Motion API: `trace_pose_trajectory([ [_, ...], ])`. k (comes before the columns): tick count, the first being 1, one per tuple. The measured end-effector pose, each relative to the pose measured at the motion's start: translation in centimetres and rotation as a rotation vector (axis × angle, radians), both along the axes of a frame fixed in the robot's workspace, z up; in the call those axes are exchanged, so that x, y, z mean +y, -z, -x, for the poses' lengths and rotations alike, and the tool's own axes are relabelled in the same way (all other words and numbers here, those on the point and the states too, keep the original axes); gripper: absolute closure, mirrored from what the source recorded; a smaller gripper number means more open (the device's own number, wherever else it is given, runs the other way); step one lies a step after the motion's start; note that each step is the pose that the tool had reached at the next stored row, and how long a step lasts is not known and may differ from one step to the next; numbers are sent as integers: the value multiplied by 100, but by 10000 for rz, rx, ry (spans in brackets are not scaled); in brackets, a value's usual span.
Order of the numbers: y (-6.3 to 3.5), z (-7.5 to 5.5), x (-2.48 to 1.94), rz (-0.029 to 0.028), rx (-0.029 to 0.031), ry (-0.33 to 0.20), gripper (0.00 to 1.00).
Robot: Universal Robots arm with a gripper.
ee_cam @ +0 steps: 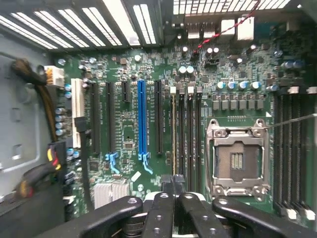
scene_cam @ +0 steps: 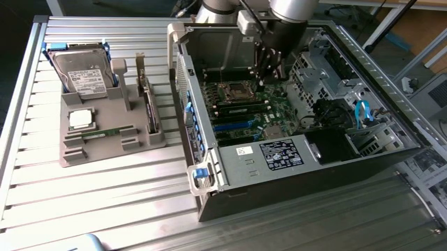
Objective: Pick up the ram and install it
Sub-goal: 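Press down the ram until it locks into place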
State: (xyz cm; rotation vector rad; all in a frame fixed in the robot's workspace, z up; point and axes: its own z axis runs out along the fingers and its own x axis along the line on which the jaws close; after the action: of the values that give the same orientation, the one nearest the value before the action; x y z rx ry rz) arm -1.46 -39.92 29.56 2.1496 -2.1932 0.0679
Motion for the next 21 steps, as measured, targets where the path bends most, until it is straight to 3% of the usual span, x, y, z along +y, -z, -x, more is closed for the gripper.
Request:
trace_pose_trajectory([
  [2,-48,-38,0,0,0,1,89],
  [6,-49,-209,0,0,22,1,89],
  [15,-17,-674,2,0,235,1,89],
  [18,-12,-791,2,-1,251,1,89],
  [21,-12,-816,3,-1,251,1,89],
])
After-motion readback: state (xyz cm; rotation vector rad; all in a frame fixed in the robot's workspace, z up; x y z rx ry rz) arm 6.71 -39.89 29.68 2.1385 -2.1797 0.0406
